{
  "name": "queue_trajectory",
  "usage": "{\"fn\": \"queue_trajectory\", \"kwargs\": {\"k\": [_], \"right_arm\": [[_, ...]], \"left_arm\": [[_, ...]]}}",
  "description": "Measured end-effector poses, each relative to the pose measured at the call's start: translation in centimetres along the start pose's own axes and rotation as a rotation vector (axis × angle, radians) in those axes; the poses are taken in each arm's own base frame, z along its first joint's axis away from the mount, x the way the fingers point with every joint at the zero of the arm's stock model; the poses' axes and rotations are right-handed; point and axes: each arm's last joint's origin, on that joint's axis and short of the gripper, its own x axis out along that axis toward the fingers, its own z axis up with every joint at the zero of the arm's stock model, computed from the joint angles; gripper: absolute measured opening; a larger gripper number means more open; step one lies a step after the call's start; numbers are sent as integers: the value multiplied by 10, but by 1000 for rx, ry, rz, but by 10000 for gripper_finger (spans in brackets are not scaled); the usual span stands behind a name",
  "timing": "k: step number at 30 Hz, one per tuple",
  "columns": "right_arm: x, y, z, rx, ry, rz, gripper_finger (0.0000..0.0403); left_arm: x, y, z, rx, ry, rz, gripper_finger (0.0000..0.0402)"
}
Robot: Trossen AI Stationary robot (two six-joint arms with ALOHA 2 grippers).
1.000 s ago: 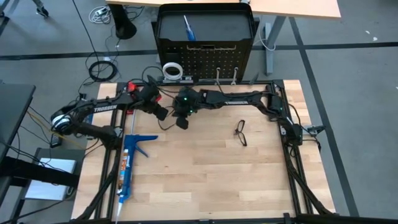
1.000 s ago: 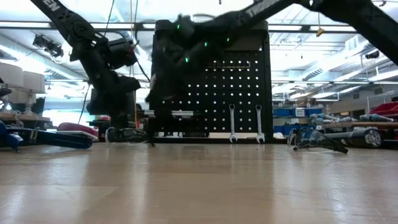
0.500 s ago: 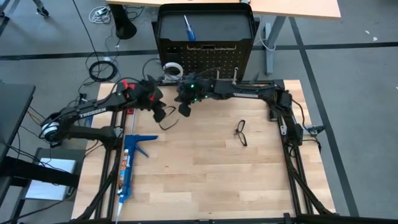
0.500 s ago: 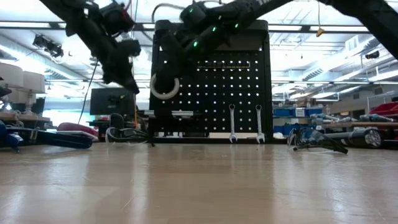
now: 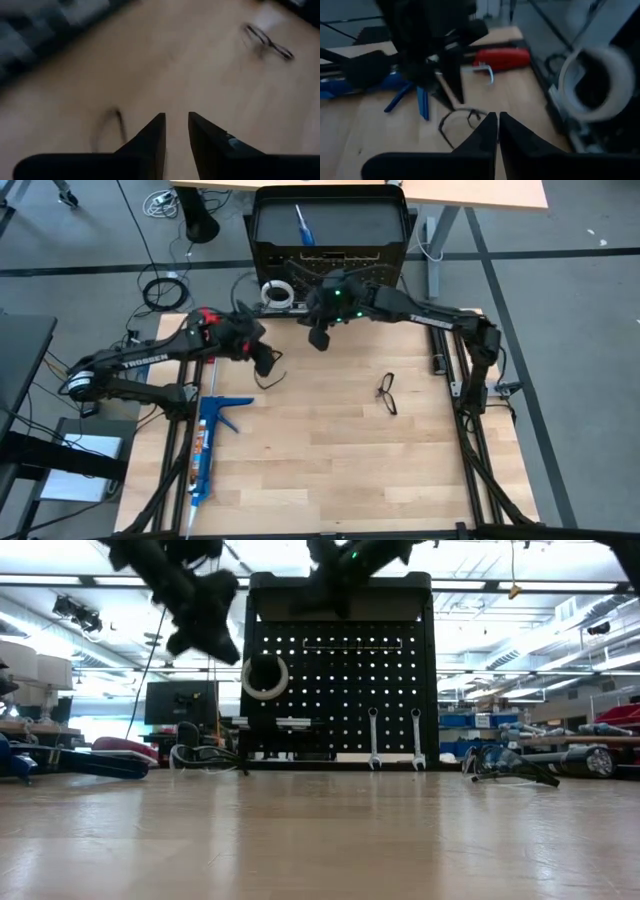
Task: Hang tools onto peg board
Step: Remove the blue screwdriver from the black pegboard
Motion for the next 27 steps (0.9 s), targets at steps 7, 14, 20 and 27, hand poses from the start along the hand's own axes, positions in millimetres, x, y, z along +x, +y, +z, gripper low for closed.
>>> {"fn": "queue_trajectory", "kwargs": {"k": [7, 14, 20, 27], "right_arm": [[-50, 5, 29, -151, -187, -31, 12], [-98, -8, 54, -66, -421, -102, 24], [-115, -14, 77, -89, -432, -132, 80], [-103, -23, 109, -96, -477, -258, 113]], "left_arm": [[-14, 5, 26, 65, -163, 303, 84], [-32, -1, 48, 24, -265, 304, 104], [-47, -6, 64, 10, -332, 283, 112], [-65, -9, 78, -4, -390, 282, 103]]}}
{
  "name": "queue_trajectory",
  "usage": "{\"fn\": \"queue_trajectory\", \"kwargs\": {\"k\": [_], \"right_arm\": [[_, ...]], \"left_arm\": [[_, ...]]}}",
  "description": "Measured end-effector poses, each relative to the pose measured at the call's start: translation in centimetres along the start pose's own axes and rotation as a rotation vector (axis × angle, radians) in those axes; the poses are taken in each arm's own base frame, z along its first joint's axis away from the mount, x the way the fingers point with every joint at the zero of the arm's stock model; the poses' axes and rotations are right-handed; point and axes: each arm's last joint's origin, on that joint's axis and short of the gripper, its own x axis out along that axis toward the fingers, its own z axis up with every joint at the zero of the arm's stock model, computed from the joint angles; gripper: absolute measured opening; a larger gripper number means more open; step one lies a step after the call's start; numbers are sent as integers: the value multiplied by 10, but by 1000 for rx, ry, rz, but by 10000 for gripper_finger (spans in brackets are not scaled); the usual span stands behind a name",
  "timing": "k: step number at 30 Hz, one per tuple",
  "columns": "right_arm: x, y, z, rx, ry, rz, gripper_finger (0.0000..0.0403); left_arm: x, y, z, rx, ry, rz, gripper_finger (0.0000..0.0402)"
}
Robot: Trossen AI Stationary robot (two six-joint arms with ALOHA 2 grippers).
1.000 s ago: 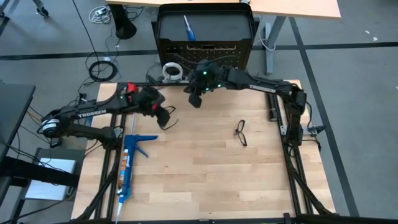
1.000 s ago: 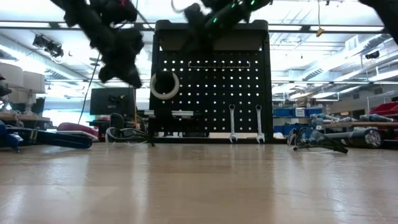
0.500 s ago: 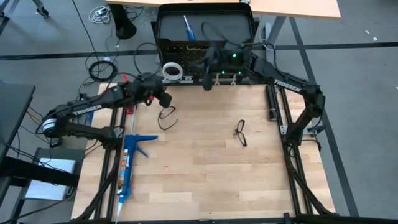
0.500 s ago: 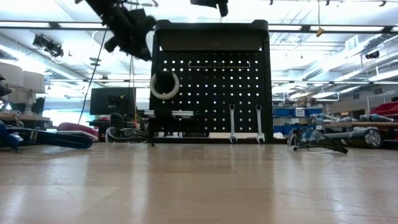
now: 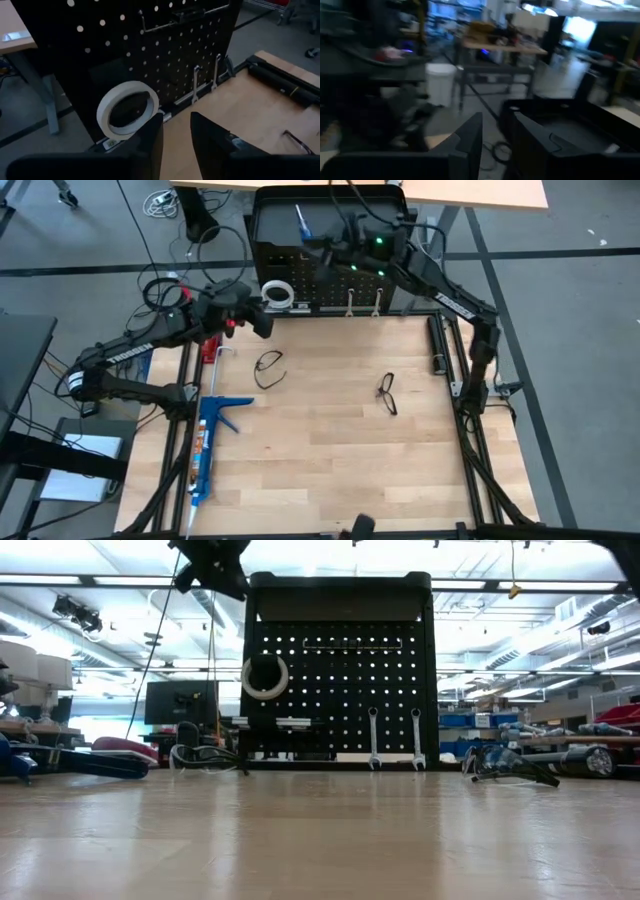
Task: Hang tools onto peg board
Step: Remove the blue screwdriver from the black pegboard
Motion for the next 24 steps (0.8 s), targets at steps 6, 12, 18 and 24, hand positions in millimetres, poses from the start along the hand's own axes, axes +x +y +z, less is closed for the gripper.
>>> {"fn": "queue_trajectory", "kwargs": {"k": [6, 12, 18, 24], "right_arm": [[18, -21, -15, 106, 88, -120, 113], [23, -36, -24, 107, 125, -176, 115], [19, -33, -14, 34, 73, -188, 143], [18, -31, -20, 96, 130, -131, 206]], "left_arm": [[-12, 2, 10, 17, 32, -18, 101], [-28, 2, 29, 56, -3, -38, 101], [-36, 3, 39, 130, -43, -47, 101], [-36, 3, 34, 157, 12, -78, 101]]}}
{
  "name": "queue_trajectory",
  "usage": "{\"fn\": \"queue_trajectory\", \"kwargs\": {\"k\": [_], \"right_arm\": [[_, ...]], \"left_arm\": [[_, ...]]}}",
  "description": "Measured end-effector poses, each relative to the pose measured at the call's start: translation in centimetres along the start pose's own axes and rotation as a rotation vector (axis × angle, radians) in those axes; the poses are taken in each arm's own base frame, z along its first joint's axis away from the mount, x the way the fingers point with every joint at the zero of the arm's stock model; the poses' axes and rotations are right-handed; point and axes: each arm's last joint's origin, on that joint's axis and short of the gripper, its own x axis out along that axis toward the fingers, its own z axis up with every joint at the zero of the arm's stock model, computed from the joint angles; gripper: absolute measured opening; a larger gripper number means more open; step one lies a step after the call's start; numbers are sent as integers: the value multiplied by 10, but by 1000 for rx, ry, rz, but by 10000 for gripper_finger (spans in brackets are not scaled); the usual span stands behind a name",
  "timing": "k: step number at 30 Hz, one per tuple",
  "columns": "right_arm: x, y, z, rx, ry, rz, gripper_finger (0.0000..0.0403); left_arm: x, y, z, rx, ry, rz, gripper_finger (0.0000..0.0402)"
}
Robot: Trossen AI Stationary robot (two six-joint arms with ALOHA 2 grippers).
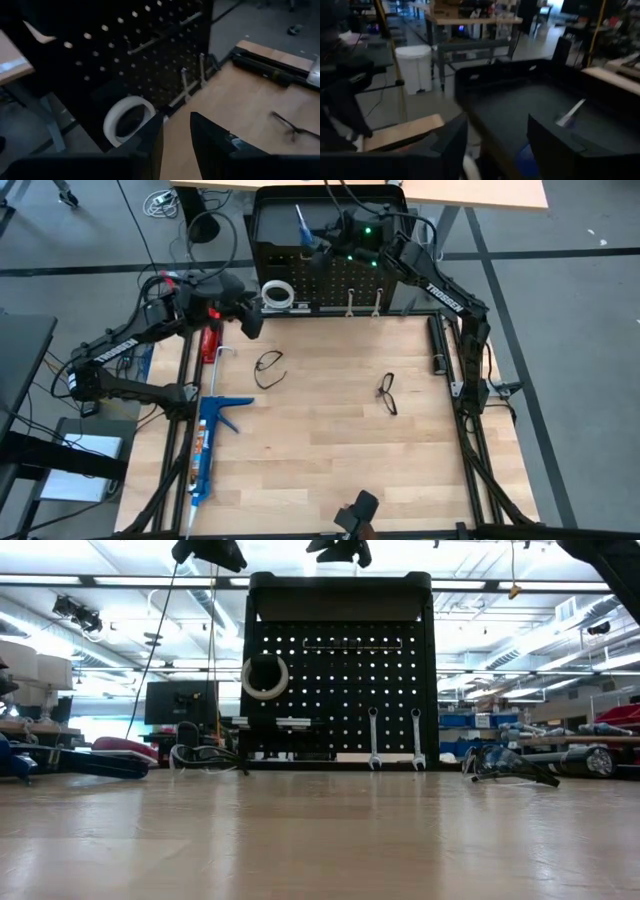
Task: Hang tools onto peg board
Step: Remove the blue screwdriver from the black pegboard
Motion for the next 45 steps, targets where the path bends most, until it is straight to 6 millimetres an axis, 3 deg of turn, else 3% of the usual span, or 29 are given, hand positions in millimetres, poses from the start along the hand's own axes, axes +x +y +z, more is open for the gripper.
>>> {"fn": "queue_trajectory", "kwargs": {"k": [7, 12, 19, 33, 45], "right_arm": [[0, 2, -9, -8, 90, 16, 288], [7, -1, -12, -62, 82, 2, 321], [21, -16, -28, -59, 153, 2, 316], [23, -15, -22, -111, 66, 143, 298], [23, -19, -26, -65, 94, 136, 287]], "left_arm": [[0, -1, -3, -13, 36, -39, 101], [0, -1, -3, -14, 35, -41, 101], [0, -1, -2, -48, 22, -43, 101], [-5, 1, -1, -78, 8, -45, 101], [-7, 1, -1, -104, 4, -47, 101]]}}
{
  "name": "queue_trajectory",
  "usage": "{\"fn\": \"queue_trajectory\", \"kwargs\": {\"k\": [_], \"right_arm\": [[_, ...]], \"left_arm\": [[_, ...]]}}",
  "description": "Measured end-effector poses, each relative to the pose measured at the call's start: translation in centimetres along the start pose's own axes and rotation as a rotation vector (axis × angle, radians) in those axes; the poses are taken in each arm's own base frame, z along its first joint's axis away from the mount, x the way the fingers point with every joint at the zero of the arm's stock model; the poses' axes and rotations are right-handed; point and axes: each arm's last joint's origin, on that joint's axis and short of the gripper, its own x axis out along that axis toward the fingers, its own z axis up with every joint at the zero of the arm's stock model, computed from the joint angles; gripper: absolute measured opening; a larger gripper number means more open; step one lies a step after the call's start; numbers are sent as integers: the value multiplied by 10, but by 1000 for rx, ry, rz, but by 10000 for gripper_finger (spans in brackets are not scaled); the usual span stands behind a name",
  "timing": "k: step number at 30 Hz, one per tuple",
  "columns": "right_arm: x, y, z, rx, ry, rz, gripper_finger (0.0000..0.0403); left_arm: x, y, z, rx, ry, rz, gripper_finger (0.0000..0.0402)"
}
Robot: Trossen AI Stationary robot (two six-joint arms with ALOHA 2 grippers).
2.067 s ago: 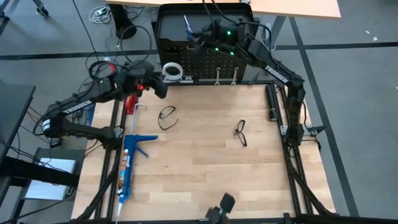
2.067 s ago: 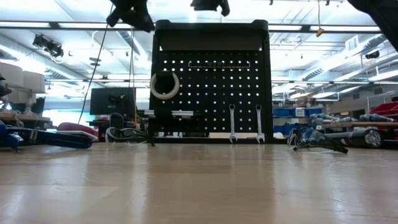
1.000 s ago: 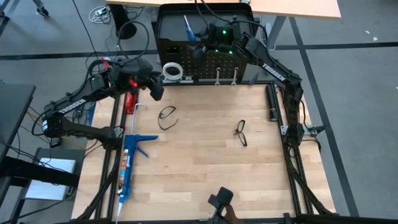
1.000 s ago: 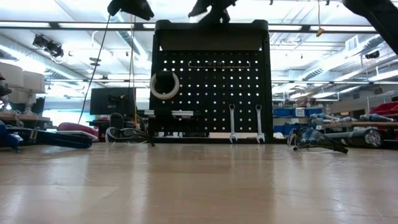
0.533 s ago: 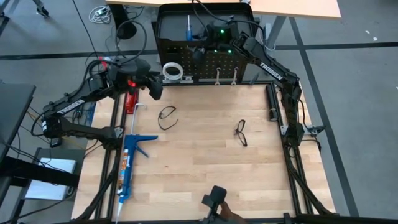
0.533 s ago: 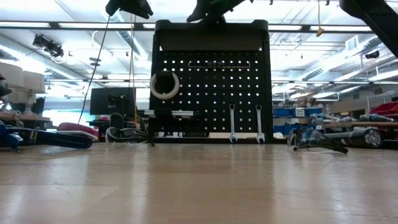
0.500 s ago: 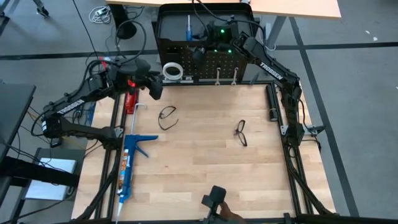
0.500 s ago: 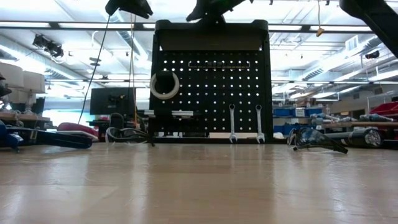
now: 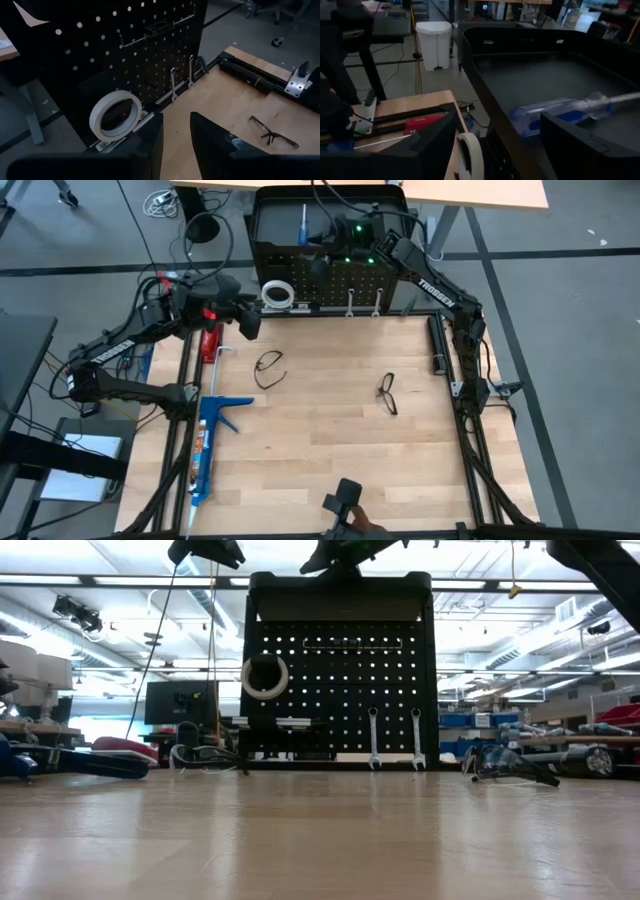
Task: Hang tools onto peg board
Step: Remove the blue screwdriver from the black pegboard
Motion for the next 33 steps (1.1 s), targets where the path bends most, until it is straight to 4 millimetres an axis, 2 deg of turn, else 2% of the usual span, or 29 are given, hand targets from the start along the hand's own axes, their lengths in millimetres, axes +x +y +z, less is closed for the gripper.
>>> {"fn": "queue_trajectory", "kwargs": {"k": [6, 13, 16, 21, 28, 33], "right_arm": [[8, 3, -5, -16, -27, 64, 286], [11, 0, -8, -7, -24, 48, 284], [7, 0, -3, -12, -41, 41, 283], [-2, 7, 15, -108, -130, 18, 277], [-37, 7, 34, -121, -169, -45, 271], [-67, 5, 41, -109, -123, -107, 272]], "left_arm": [[0, 0, 0, 5, 2, -9, 101], [0, -2, 0, 55, 10, -53, 101], [0, -3, 3, 52, -20, -66, 101], [-2, -5, 20, -3, -199, -90, 101], [16, -6, 32, 39, -286, -60, 101], [31, -13, 54, 137, -267, -40, 101]]}}
